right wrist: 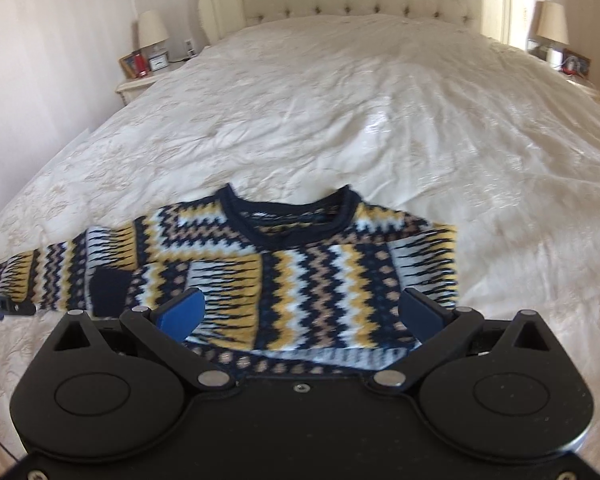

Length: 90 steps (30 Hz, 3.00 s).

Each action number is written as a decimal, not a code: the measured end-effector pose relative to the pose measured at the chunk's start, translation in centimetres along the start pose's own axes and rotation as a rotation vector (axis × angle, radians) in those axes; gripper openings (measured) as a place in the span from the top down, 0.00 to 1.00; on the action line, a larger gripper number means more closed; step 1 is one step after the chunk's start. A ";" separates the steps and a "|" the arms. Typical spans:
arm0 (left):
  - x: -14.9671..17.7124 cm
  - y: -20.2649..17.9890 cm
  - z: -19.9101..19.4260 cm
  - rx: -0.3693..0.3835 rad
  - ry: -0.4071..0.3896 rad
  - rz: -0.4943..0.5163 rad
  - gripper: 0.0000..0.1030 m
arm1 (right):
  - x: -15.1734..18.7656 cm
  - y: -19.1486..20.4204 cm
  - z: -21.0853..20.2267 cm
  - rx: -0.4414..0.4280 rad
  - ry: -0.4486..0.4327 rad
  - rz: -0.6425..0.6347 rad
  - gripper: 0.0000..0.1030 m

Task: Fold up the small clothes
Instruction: 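Move the left tool to the cuff of the other sleeve, then close the left tool on the navy sleeve cuff, then lift and carry the sleeve across the body with the left tool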

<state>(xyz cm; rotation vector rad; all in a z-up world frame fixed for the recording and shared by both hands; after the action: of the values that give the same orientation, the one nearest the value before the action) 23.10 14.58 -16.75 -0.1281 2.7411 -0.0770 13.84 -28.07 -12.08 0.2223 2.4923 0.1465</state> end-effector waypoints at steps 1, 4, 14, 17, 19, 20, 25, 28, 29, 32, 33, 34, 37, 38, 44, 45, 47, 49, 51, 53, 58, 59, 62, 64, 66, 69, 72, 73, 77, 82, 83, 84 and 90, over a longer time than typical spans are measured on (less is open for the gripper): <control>-0.4 1.1 -0.2 -0.006 -0.007 -0.020 0.01 | 0.0 0.6 0.1 -0.011 0.006 -0.006 0.00; -1.4 4.5 -0.4 -0.025 -0.019 -0.081 0.01 | 0.3 2.5 0.4 -0.040 0.022 -0.023 0.00; -4.4 12.1 1.0 -0.071 -0.023 -0.205 0.01 | 0.6 7.2 1.7 -0.079 0.078 -0.069 0.00; -5.0 13.6 2.0 -0.056 -0.014 -0.246 0.01 | 0.5 8.1 2.2 -0.086 0.093 -0.066 0.00; -5.4 14.4 2.7 -0.045 -0.008 -0.272 0.02 | 0.4 8.5 2.4 -0.083 0.097 -0.065 0.00; -5.5 14.7 2.9 -0.039 -0.011 -0.286 0.10 | 0.3 8.8 2.5 -0.082 0.099 -0.066 0.00; -5.8 16.6 2.9 -0.039 -0.031 -0.425 0.50 | -0.1 9.5 3.2 -0.079 0.110 -0.070 0.00; -5.7 17.0 2.2 -0.003 -0.068 -0.463 0.82 | -0.3 9.8 3.6 -0.082 0.117 -0.069 0.00; -5.8 16.8 1.8 0.007 -0.081 -0.448 0.86 | -0.3 9.9 3.8 -0.084 0.120 -0.070 0.00; -6.5 15.0 0.2 0.006 -0.126 -0.367 0.88 | -0.3 10.1 4.1 -0.092 0.129 -0.076 0.00; -6.8 14.1 -0.5 0.015 -0.141 -0.341 0.88 | -0.3 10.1 4.2 -0.096 0.132 -0.077 0.00; -7.1 13.3 -1.2 0.027 -0.156 -0.321 0.88 | -0.3 10.1 4.3 -0.100 0.135 -0.079 0.00; -7.9 10.4 -3.6 0.083 -0.199 -0.268 0.88 | 0.0 9.9 4.4 -0.111 0.145 -0.082 0.00; -8.2 9.3 -4.5 0.103 -0.215 -0.245 0.88 | 0.1 9.8 4.5 -0.116 0.150 -0.083 0.01; -9.4 1.7 -8.9 0.226 -0.299 -0.108 0.88 | 1.1 8.3 4.2 -0.134 0.170 -0.069 0.00; -9.5 0.4 -9.4 0.244 -0.309 -0.088 0.88 | 1.4 7.9 4.0 -0.136 0.170 -0.065 0.00; -9.6 -2.4 -10.2 0.279 -0.324 -0.047 0.88 | 1.8 7.0 3.7 -0.138 0.170 -0.056 0.00; -9.7 -5.1 -10.5 0.315 -0.325 -0.014 0.88 | 2.1 6.0 3.3 -0.139 0.170 -0.043 0.00; -9.5 -8.0 -10.4 0.352 -0.323 0.016 0.88 | 2.5 4.8 2.9 -0.139 0.169 -0.029 0.00; -9.2 -10.9 -9.9 0.376 -0.317 0.050 0.88 | 2.8 3.6 2.5 -0.136 0.168 -0.012 0.00; -7.9 -17.8 -7.4 0.438 -0.260 0.095 0.88 | 3.2 0.6 1.8 -0.125 0.162 0.024 0.00; -7.5 -19.1 -6.8 0.443 -0.251 0.109 0.88 | 3.2 0.0 1.7 -0.123 0.161 0.029 0.00; -6.3 -22.6 -5.0 0.450 -0.214 0.148 0.88 | 3.3 -1.6 1.4 -0.116 0.158 0.039 0.00; -5.6 -24.5 -3.7 0.446 -0.185 0.174 0.88 | 3.3 -2.5 1.3 -0.112 0.159 0.043 0.00; -4.7 -26.3 -2.4 0.440 -0.152 0.201 0.87 | 3.4 -3.3 1.3 -0.107 0.162 0.046 0.00; -3.4 -28.3 -1.0 0.426 -0.102 0.250 0.87 | 3.5 -4.2 1.3 -0.103 0.168 0.052 0.01; -2.4 -29.9 -0.6 0.414 -0.080 0.304 0.80 | 3.6 -4.8 1.4 -0.099 0.172 0.060 0.01; -2.1 -30.2 -0.8 0.419 -0.079 0.319 0.80 | 3.7 -4.9 1.4 -0.099 0.174 0.064 0.01; -1.4 -31.7 -2.0 0.442 -0.096 0.392 0.75 | 3.9 -5.1 2.0 -0.099 0.181 0.082 0.01; -1.0 -31.2 -3.1 0.432 -0.133 0.489 0.71 | 3.8 -4.7 2.7 -0.091 0.187 0.106 0.01; -1.0 -30.6 -3.0 0.420 -0.132 0.496 0.71 | 3.6 -4.5 2.9 -0.088 0.185 0.106 0.01; -1.0 -30.0 -2.7 0.407 -0.128 0.497 0.71 | 3.4 -4.4 3.0 -0.086 0.183 0.105 0.01; -2.0 -23.9 0.8 0.267 -0.050 0.395 0.71 | 1.2 -3.7 4.0 -0.075 0.166 0.089 0.01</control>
<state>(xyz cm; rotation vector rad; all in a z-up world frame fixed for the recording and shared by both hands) 27.10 -9.04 -15.01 0.4746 2.6219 -0.3213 14.86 -31.23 -16.53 0.3002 2.6363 0.3062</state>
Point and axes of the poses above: each gripper's, at about its wrist camera, not at the fingertips, and z roughly the way its jaws point, y to its left, x to its underside, the point moved 3 cm from there along z, roughly the way its jaws point, and after that the axes turned 9 degrees about y, right-handed, at the moved point
